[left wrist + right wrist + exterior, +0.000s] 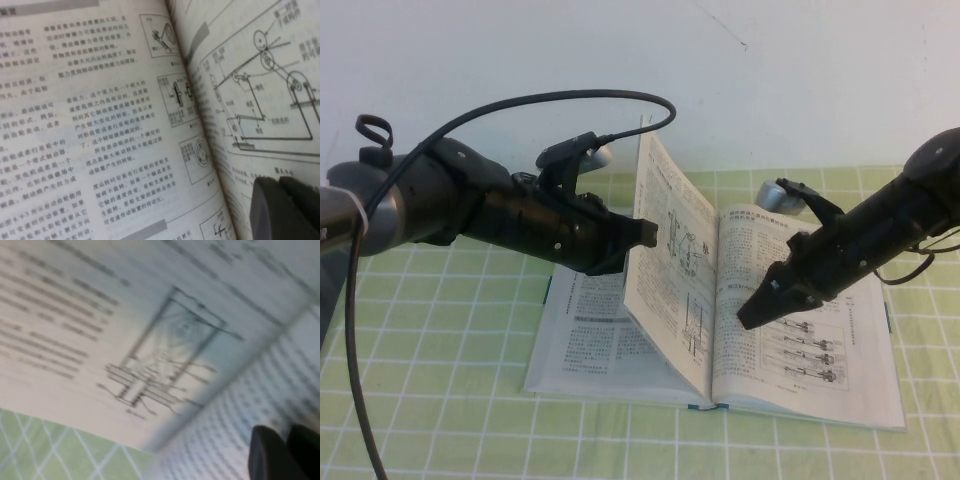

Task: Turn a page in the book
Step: Open the closed book

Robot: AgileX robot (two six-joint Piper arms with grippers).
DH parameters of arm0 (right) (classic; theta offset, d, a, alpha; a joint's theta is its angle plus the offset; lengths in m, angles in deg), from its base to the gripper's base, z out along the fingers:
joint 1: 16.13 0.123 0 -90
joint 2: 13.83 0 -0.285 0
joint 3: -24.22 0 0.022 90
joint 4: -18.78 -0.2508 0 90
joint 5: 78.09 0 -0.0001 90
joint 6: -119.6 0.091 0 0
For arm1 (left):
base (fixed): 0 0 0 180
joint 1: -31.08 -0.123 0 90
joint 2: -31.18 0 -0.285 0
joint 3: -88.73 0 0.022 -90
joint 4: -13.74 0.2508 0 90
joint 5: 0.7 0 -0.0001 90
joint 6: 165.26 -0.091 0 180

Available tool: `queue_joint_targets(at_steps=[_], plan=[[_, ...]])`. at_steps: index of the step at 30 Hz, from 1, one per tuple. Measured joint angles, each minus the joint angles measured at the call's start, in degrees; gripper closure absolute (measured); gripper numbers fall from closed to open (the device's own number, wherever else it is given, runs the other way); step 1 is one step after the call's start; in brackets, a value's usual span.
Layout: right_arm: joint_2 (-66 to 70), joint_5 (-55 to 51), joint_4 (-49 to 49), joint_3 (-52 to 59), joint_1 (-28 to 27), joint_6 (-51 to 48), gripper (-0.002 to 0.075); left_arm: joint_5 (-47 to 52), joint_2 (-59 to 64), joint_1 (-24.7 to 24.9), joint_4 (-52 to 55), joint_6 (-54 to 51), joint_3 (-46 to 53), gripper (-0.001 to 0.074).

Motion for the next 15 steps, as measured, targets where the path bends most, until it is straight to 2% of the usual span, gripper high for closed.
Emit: queue_joint_targets(at_steps=[3, 6, 11, 15], plan=[[0.0, -0.4, -4.5, 0.0, 1.4, -2.4, 0.0650, 0.6, 0.0, 0.0, 0.0, -0.2, 0.0, 0.0737], [0.0, 1.1, -5.0, 0.0, 2.7, -2.9, 0.0668, 1.6, 0.0, 0.0, 0.0, -0.6, 0.0, 0.0737], [0.0, 4.1, 0.0, 0.0, 3.2, -1.0, 0.0680, 5.2, 0.0, 0.4, 0.0, -0.7, -0.9, 0.0737], [0.0, 6.2, 3.8, 0.0, 3.1, 1.7, 0.0682, 6.5, 0.0, 2.6, 0.0, -0.7, -3.7, 0.0737]])
